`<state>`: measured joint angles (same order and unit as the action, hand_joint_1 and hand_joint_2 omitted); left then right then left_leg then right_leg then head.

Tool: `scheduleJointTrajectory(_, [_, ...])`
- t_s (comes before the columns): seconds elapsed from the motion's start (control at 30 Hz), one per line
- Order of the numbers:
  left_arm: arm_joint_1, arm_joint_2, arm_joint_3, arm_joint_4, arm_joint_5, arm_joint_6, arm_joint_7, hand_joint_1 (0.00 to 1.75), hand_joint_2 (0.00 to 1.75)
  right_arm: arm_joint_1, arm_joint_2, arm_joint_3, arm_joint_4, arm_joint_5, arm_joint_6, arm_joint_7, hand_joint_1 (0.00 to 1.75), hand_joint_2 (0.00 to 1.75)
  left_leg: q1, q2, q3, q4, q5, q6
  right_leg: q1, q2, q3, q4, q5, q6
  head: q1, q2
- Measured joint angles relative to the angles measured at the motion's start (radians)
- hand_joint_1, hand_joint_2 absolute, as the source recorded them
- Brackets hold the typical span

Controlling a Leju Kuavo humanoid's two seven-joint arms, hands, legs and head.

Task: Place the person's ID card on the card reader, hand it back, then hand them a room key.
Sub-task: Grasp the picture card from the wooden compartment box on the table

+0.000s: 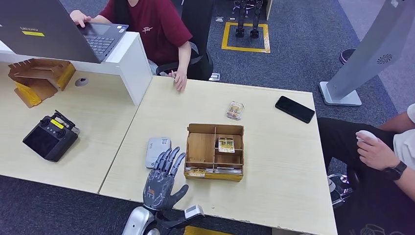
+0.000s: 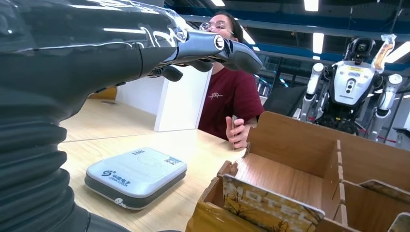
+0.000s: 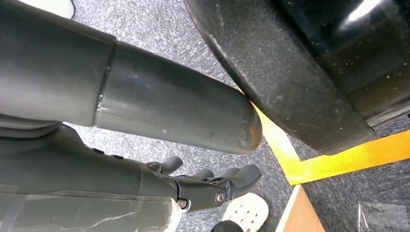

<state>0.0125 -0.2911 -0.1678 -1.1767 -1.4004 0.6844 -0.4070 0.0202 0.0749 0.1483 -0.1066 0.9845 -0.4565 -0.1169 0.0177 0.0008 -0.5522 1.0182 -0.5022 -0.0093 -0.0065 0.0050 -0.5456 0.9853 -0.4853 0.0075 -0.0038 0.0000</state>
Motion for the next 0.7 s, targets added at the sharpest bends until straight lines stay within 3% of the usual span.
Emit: scheduleJointTrajectory(0.7, [-0.024, -0.004, -0.001, 0.081, 0.021, 0.000, 0.008, 0.00, 1.75, 0.000, -0.003, 0.014, -0.020, 0.008, 0.014, 0.002, 0.00, 0.00, 0.000, 0.000, 0.000, 0.000, 0.000, 0.000, 0.000, 0.000, 0.000, 0.000, 0.000, 0.000, 0.000, 0.000])
